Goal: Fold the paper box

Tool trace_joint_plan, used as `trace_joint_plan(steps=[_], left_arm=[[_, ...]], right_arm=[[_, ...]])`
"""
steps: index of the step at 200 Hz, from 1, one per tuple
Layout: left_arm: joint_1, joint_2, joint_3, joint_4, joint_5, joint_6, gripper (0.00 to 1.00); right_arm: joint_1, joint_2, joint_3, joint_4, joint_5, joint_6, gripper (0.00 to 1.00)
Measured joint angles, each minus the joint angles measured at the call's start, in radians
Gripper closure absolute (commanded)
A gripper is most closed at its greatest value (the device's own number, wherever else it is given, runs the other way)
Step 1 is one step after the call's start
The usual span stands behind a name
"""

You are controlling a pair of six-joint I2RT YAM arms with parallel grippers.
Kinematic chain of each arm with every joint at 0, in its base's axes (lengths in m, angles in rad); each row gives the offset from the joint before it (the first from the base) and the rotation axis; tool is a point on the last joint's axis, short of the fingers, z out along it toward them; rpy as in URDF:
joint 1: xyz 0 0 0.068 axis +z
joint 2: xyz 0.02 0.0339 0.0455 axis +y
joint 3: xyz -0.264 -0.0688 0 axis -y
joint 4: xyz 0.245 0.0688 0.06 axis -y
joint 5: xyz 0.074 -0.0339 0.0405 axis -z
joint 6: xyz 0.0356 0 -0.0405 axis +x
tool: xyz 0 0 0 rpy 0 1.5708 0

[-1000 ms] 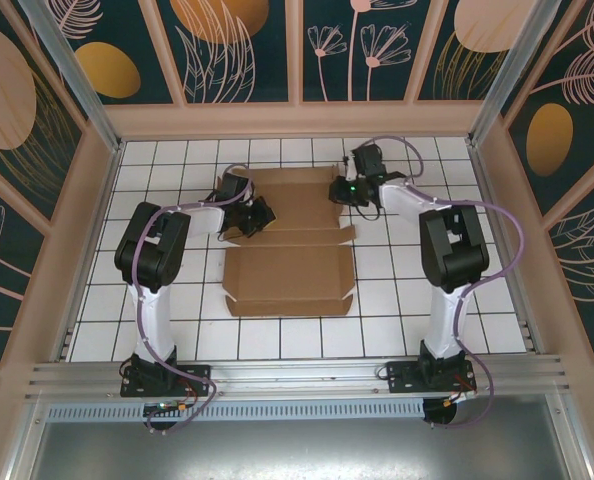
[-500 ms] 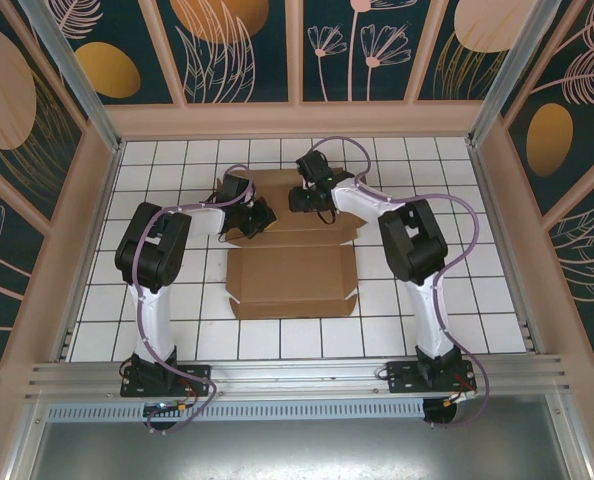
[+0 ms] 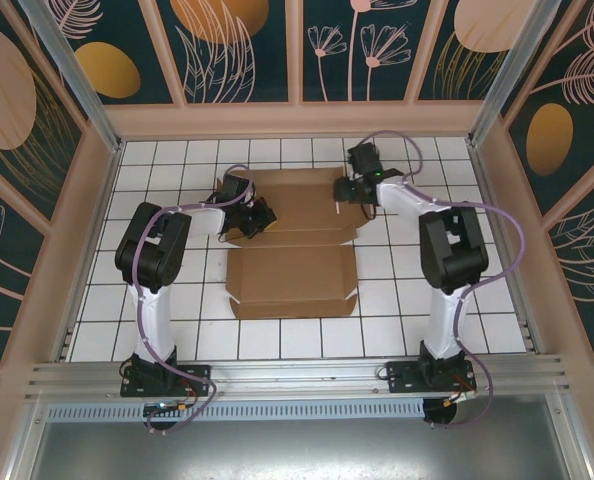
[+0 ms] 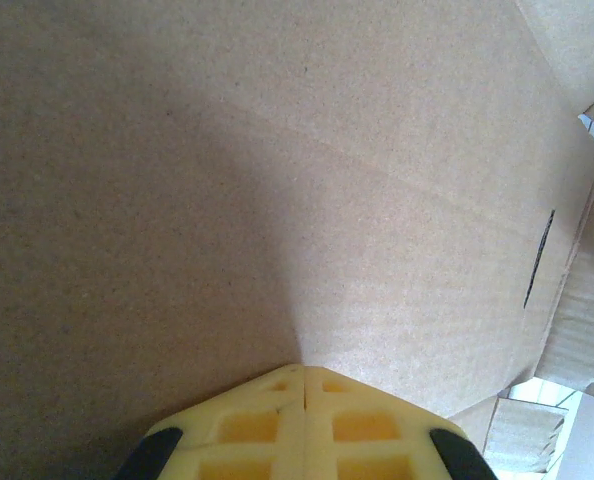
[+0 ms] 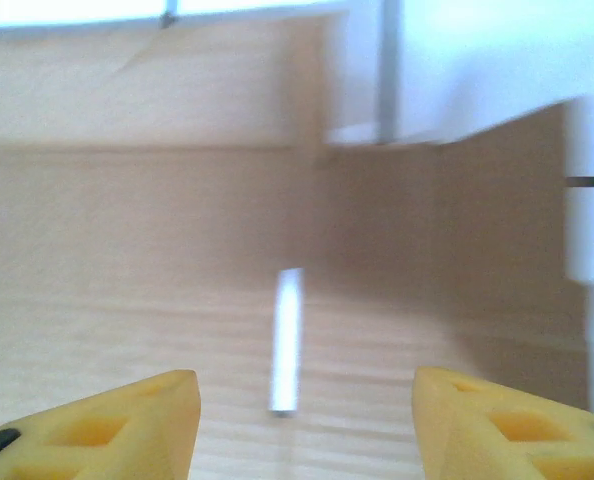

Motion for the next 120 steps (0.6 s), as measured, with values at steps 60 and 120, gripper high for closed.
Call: trace_joint_plan(steps=[60, 120], left_arm=[[-0.001, 0.0, 0.006, -0.011, -0.003, 0.005, 0.98], [-0.001, 0.0, 0.009, -0.018, -0.003, 0.007, 0.99]], right_arm=[[-0.146, -0.036, -0.15, 0.088, -0.151, -0.013, 0.41], [-0.161, 0.032, -0.153, 0.165, -0.367, 0.005, 0.92]])
